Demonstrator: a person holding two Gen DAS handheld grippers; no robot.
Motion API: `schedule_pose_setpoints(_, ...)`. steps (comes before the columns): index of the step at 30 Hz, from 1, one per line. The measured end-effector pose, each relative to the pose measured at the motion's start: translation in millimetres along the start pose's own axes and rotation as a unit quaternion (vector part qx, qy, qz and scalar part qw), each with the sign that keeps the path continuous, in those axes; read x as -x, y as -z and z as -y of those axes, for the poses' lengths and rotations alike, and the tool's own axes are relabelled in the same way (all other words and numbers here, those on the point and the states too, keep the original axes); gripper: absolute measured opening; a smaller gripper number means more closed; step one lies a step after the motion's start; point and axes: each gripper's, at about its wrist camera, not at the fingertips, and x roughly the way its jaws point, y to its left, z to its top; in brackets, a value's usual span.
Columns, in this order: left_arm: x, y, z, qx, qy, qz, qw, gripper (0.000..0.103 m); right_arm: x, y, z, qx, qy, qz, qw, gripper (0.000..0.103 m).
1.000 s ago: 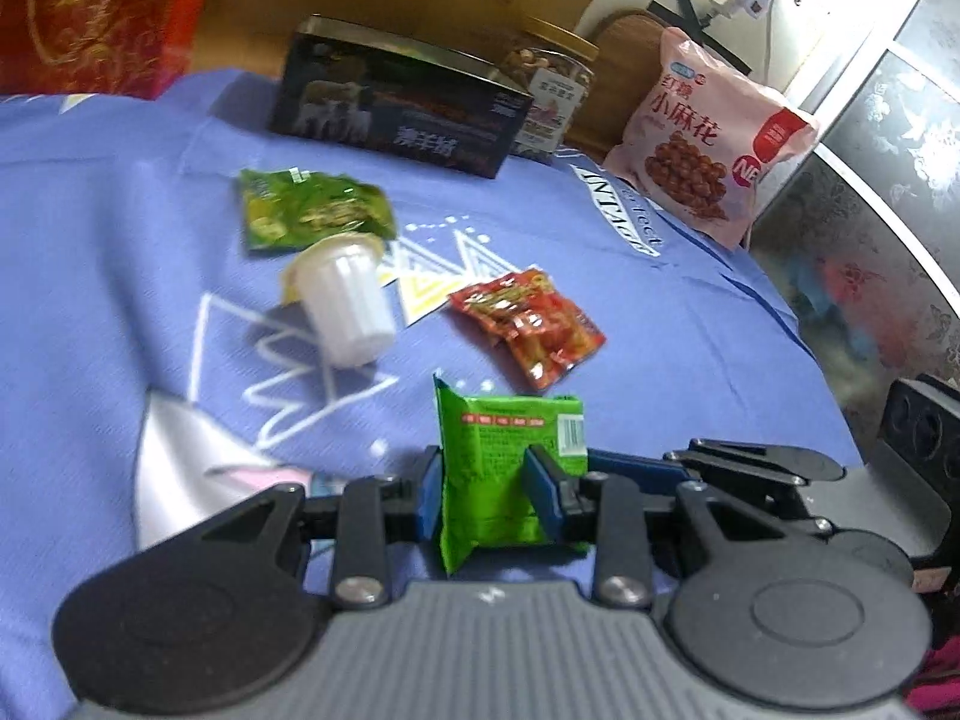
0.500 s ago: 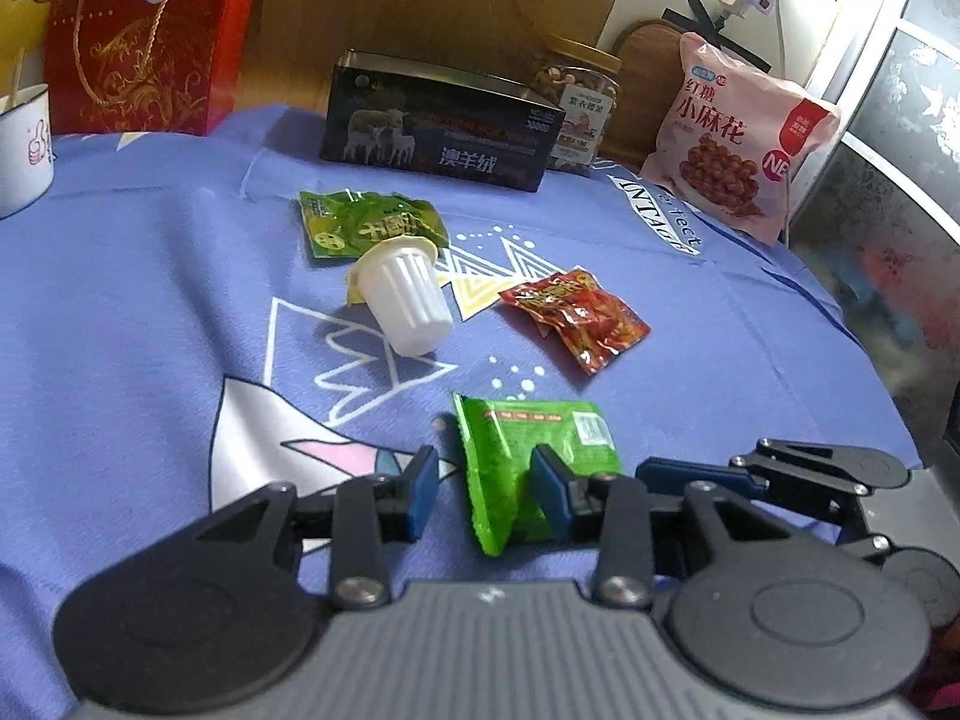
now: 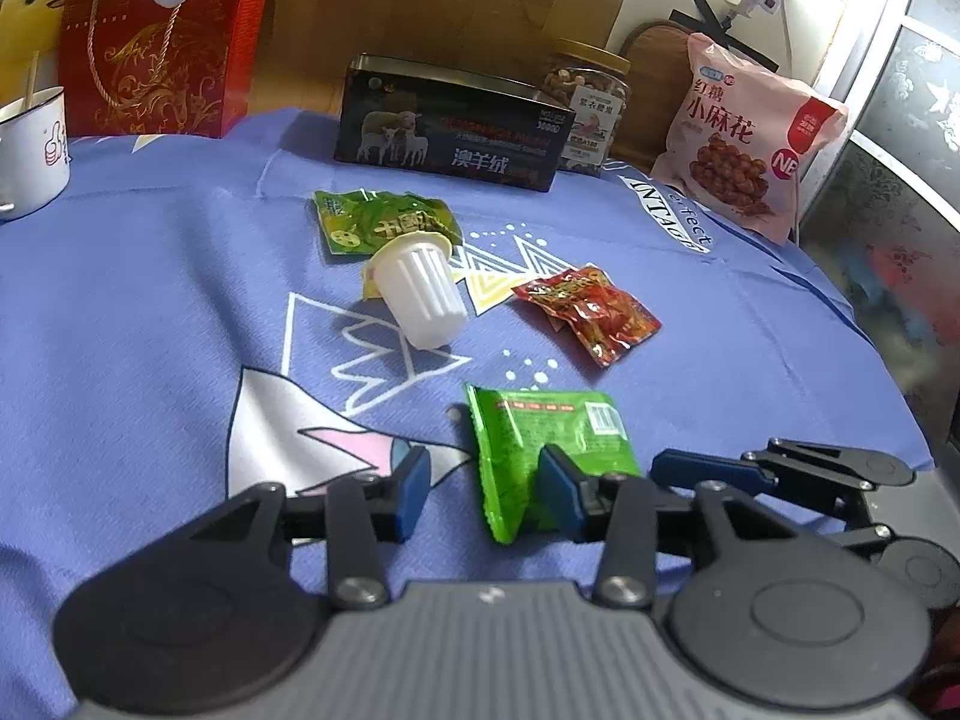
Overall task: Organize snacks
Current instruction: 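Hold the green packet low over the tablecloth with the left tool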
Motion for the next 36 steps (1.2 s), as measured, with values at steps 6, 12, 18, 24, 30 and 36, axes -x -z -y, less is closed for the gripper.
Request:
schedule_pose_setpoints(6, 0, -1, -2, 0.0, 0.001, 0.0, 1.0, 0.043, 0, 1, 0, -0.001, -0.002, 0.003, 1.0, 0.05)
schedule_pose_setpoints(12, -1, 2, -3, 0.009, 0.001, 0.002, 1.0, 0.045, 0, 2, 1, -0.004, -0.005, 0.005, 1.0, 0.053)
schedule_pose_setpoints(18, -1, 6, -7, 0.02, 0.004, 0.005, 0.9998, 0.05, 2, 4, 2, -0.022, -0.006, 0.01, 1.0, 0.059)
schedule_pose_setpoints(24, -1, 9, -8, 0.024, 0.006, 0.007, 0.9997, 0.053, 2, 6, -4, -0.021, -0.004, 0.016, 1.0, 0.069)
schedule_pose_setpoints(30, -1, 8, -13, 0.026, 0.014, 0.009, 0.9995, 0.054, 3, 6, -4, -0.024, 0.008, 0.017, 1.0, 0.069)
schedule_pose_setpoints(36, -2, 10, -11, 0.022, 0.016, 0.015, 0.9995, 0.056, 3, 8, -2, -0.031, -0.007, 0.021, 0.999, 0.083)
